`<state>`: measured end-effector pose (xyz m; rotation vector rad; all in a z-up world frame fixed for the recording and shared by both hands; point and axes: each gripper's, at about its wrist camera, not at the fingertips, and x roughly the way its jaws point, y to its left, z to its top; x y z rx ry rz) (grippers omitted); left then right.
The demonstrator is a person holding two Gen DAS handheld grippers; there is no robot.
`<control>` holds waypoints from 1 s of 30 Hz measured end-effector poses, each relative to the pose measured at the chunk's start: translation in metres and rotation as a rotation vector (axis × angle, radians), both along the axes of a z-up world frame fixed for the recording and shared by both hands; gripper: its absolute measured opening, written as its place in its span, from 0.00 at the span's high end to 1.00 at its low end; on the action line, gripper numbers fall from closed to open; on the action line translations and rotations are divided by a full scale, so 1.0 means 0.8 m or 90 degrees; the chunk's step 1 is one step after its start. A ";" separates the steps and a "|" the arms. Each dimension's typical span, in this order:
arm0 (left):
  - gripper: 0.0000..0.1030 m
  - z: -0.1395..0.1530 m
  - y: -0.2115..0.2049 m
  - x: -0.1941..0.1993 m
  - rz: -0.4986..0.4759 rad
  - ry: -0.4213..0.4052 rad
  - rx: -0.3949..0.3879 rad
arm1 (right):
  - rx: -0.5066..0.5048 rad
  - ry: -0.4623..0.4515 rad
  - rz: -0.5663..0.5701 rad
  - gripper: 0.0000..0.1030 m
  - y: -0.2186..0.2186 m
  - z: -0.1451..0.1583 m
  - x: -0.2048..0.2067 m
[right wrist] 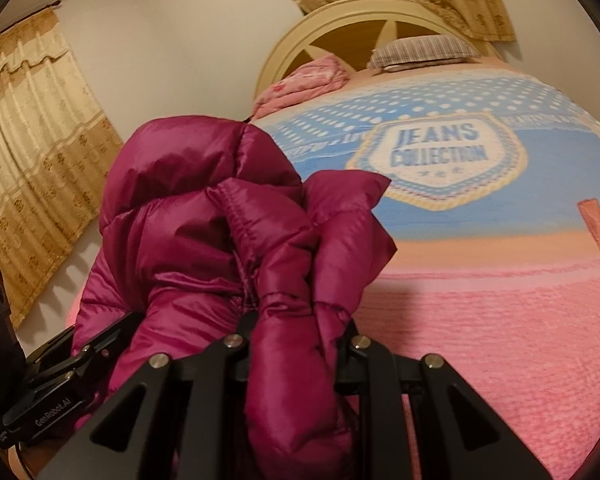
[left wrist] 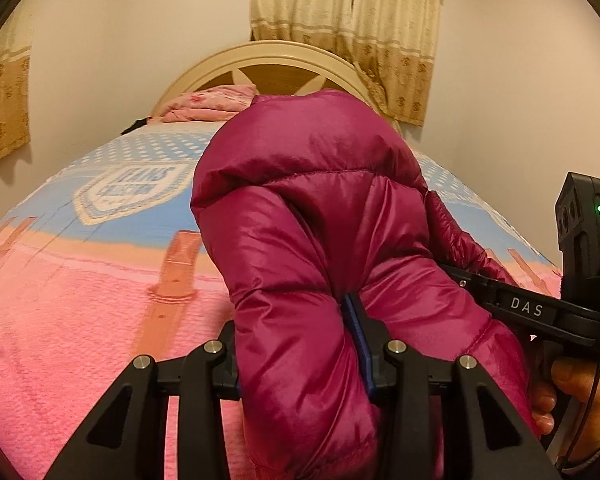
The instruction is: Fold large clothes
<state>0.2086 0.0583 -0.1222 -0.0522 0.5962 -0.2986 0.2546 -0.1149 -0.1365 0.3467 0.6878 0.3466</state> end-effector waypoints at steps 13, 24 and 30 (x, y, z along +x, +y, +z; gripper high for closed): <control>0.60 0.007 0.075 -0.010 0.066 -0.011 -0.005 | -0.002 -0.007 0.075 0.78 0.084 0.011 0.023; 0.60 -0.003 0.113 -0.012 0.105 -0.003 -0.013 | -0.010 0.001 0.115 0.78 0.136 0.007 0.034; 0.60 -0.012 0.127 -0.009 0.117 0.010 -0.018 | -0.016 0.011 0.131 0.78 0.156 0.001 0.041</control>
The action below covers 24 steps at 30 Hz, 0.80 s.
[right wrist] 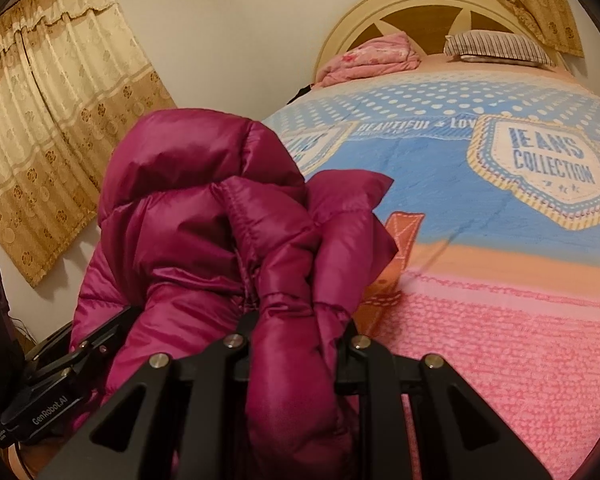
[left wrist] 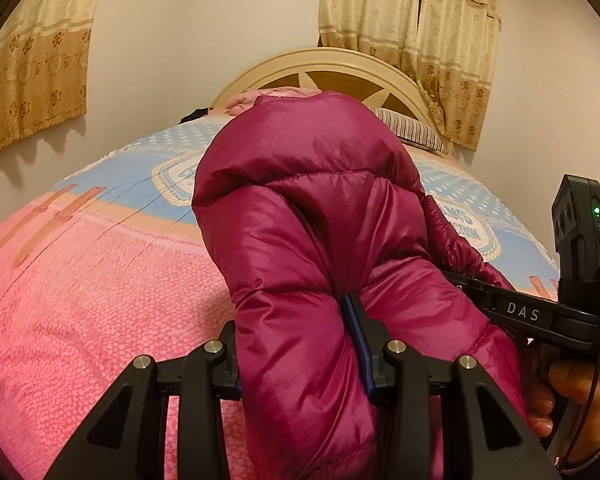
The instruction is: Fold large clothes
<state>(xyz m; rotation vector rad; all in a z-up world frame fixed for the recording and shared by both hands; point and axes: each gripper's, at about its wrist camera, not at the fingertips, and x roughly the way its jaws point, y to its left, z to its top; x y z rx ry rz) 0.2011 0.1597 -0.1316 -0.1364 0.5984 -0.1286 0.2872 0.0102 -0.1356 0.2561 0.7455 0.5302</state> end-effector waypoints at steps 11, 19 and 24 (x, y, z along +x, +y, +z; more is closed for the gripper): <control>0.60 -0.025 0.030 0.005 0.026 0.031 -0.011 | -0.016 0.024 0.025 0.78 0.037 -0.019 0.015; 0.60 -0.043 0.040 0.007 0.031 0.053 -0.011 | -0.024 0.039 0.031 0.78 0.046 -0.036 0.023; 0.60 -0.046 0.037 0.012 0.031 0.059 -0.009 | -0.028 0.047 0.030 0.78 0.046 -0.045 0.026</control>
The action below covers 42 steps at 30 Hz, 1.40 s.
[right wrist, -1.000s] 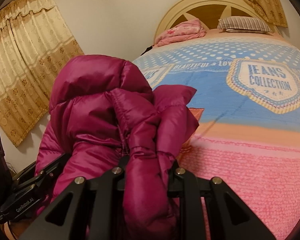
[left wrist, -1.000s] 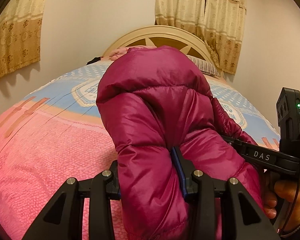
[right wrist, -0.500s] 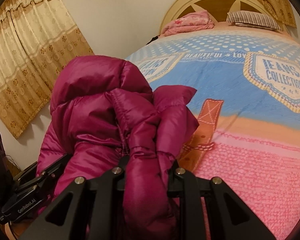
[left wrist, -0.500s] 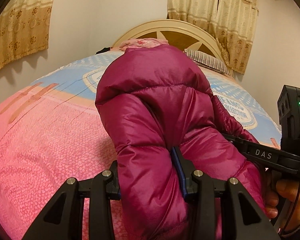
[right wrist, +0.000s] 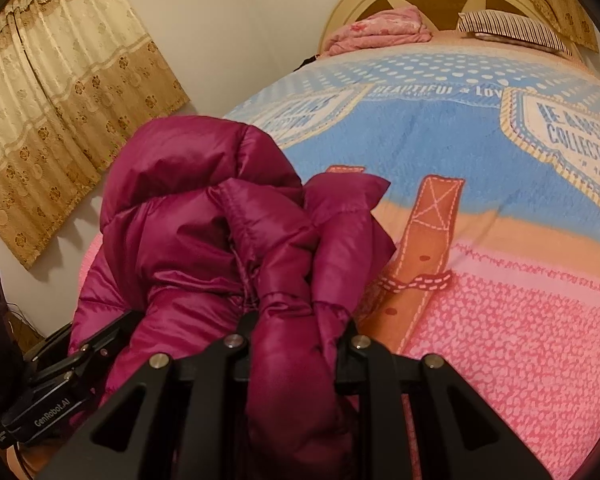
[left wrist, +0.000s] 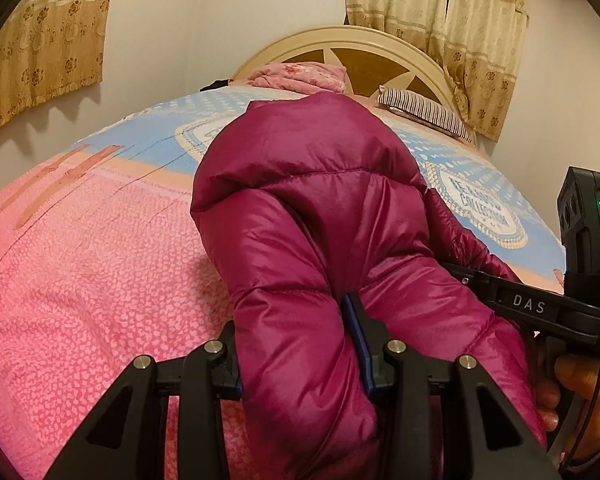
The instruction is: Fold large clothes
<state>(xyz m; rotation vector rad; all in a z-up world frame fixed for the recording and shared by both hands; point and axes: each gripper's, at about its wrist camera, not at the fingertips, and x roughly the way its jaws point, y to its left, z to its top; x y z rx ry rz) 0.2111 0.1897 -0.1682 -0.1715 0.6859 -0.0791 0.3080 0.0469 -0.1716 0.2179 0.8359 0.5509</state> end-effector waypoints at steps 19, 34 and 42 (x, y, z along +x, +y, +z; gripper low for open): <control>0.42 -0.010 0.007 -0.003 0.041 0.017 0.005 | -0.038 0.003 -0.012 0.73 0.002 -0.014 0.003; 0.21 0.104 0.000 -0.130 0.105 -0.090 0.053 | -0.087 -0.109 -0.084 0.36 -0.046 0.076 -0.106; 0.20 0.145 -0.006 -0.187 0.124 -0.150 0.081 | -0.133 -0.220 -0.119 0.28 -0.056 0.148 -0.198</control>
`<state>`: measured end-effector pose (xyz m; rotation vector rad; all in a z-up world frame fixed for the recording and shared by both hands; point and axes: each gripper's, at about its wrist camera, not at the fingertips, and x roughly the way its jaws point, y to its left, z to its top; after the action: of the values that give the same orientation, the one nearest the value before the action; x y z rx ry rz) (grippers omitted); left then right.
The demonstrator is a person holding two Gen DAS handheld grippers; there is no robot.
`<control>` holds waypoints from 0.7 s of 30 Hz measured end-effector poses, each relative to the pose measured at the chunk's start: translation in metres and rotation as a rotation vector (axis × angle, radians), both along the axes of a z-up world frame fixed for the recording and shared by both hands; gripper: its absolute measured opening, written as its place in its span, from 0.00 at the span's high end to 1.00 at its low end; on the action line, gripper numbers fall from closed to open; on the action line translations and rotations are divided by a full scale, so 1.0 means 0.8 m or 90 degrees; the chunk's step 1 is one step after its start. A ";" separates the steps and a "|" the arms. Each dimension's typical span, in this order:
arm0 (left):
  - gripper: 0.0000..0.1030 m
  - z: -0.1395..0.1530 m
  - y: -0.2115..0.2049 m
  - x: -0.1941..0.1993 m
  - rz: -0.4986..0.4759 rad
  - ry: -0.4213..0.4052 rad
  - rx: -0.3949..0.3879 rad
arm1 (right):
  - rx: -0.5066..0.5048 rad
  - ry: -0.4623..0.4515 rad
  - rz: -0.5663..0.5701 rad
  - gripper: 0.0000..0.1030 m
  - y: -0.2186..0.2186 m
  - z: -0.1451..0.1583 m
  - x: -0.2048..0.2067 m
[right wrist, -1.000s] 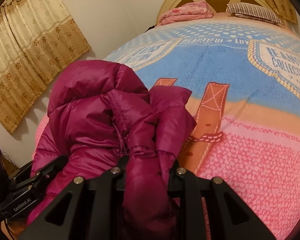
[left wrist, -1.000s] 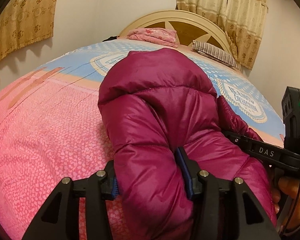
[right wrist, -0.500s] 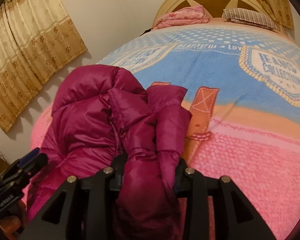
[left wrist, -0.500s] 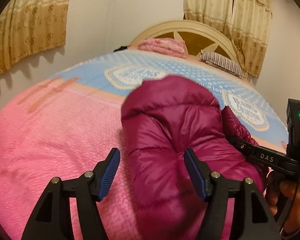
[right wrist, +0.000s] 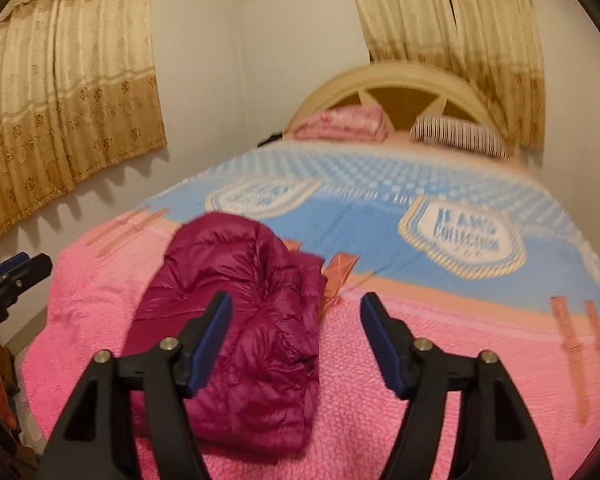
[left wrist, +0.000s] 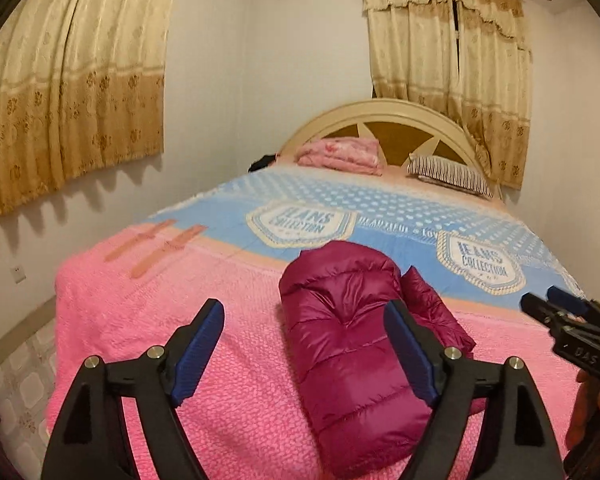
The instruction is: Fold large clothes
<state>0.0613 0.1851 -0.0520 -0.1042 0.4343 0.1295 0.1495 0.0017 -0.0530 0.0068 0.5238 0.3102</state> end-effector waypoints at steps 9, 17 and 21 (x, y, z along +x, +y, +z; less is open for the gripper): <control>0.19 0.002 -0.002 -0.005 0.007 -0.011 -0.003 | -0.023 -0.050 0.001 0.28 0.013 0.024 -0.033; 0.19 -0.003 -0.002 -0.007 0.002 -0.007 -0.003 | -0.017 -0.040 0.003 0.28 0.009 0.018 -0.037; 0.19 -0.003 -0.001 -0.007 0.002 -0.005 -0.004 | -0.016 -0.040 0.004 0.28 0.009 0.017 -0.037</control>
<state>0.0557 0.1839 -0.0548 -0.1109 0.4263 0.1306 0.1202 0.0087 -0.0390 -0.0285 0.4653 0.3085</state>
